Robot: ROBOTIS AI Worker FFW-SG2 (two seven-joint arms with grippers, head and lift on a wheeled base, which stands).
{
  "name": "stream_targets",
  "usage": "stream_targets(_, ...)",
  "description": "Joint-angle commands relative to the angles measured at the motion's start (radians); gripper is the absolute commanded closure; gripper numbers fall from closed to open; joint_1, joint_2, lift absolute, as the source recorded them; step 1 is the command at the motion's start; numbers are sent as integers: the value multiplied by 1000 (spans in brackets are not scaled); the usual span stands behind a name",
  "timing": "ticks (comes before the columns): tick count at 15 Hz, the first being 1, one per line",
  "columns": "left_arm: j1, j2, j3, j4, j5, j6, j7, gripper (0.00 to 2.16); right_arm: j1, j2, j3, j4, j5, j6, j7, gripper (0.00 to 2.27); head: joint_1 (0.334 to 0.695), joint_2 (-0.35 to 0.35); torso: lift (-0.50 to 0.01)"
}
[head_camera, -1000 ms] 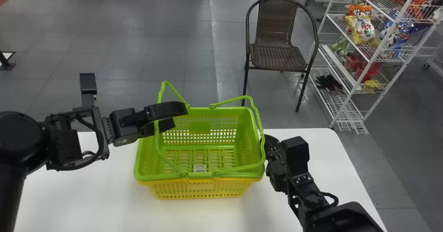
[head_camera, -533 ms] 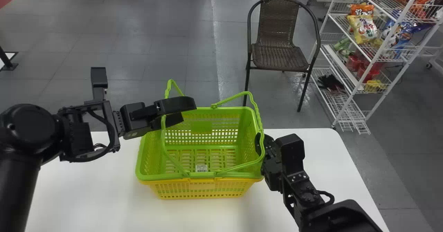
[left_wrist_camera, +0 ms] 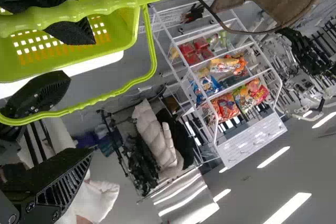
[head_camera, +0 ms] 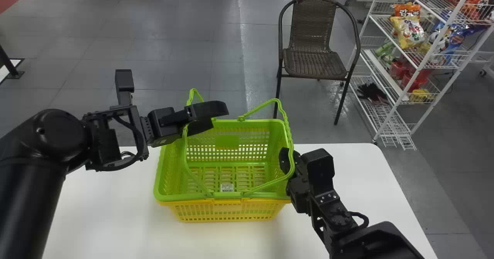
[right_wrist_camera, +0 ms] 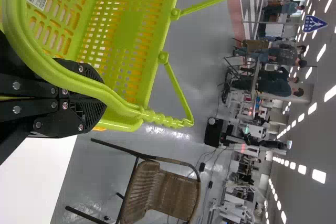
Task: Grasp handle with right gripper to insert into left gripper then lift and swing left to center
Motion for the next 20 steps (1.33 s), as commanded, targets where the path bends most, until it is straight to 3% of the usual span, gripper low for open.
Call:
stream_targets(1,-1,1,-9,-7,0,7,0,70,-4,0,12,-4,3,5,-2,2125,695,-72,0)
stream_targets(20,-51,-7,-106,-6,0,13,18,70,-77,27,142,9,36,51,-25,2125,695,-48,0)
